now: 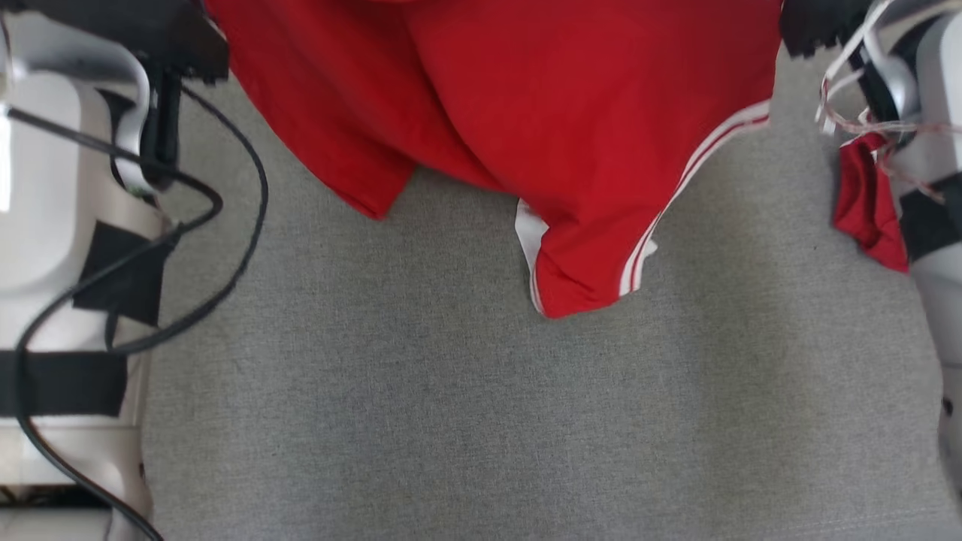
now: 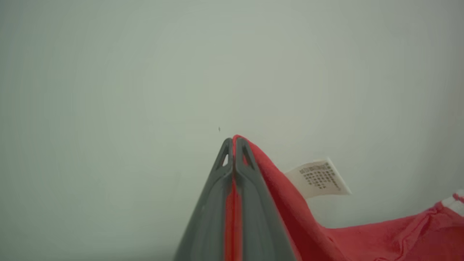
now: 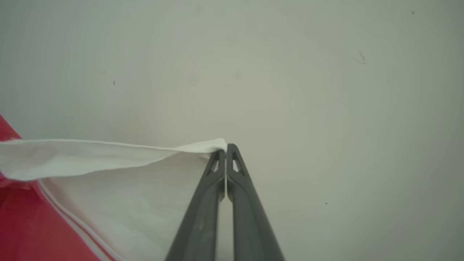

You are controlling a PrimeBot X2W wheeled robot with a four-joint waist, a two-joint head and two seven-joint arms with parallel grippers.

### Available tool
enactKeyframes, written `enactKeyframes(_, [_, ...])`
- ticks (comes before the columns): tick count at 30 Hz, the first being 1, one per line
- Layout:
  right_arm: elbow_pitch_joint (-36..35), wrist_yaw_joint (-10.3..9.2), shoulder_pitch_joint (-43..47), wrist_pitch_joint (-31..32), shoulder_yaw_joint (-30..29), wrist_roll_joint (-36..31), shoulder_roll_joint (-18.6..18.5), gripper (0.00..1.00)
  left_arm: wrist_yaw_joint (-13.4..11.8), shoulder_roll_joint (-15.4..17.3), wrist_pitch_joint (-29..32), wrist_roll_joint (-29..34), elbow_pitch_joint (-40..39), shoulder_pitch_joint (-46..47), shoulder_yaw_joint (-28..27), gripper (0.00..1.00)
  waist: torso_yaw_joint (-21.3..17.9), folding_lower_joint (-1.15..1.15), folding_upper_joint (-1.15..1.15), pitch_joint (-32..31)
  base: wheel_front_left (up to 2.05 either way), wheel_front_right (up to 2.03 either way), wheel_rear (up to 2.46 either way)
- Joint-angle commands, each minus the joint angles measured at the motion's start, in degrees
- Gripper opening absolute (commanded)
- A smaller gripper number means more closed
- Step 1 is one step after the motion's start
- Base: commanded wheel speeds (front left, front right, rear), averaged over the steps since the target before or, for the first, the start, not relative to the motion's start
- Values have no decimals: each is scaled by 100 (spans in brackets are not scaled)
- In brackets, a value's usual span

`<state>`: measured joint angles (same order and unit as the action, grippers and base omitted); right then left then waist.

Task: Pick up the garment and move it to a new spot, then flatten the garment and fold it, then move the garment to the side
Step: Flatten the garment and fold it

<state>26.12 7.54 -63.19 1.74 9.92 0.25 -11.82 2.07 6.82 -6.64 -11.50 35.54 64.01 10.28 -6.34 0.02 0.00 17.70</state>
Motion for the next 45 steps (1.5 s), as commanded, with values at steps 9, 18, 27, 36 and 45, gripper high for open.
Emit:
enactKeyframes(9, [1179,-11,-1559,-304,605,-353,-40,0,138,198,-67,358,216,1202,343,0,-116,-2,0,780,0,0,0])
enactKeyframes(18, [1834,-11,-2731,-1221,-248,-1294,47,0,40,369,-678,692,302,1943,552,0,-88,-2,0,937,0,0,0])
enactKeyframes(27, [1569,-11,-3099,-1676,-1287,-2658,332,0,-114,357,-858,707,-399,1798,523,0,29,-2,0,994,0,0,0])
enactKeyframes(36, [1621,-12,-2272,-1694,-786,-2689,349,0,99,102,-860,499,-387,1082,631,0,210,-2,0,1374,0,0,0])
enactKeyframes(45, [671,-11,-840,-1562,-77,-1558,-271,0,212,-112,-861,237,-837,38,606,0,342,-2,0,1187,0,0,0])
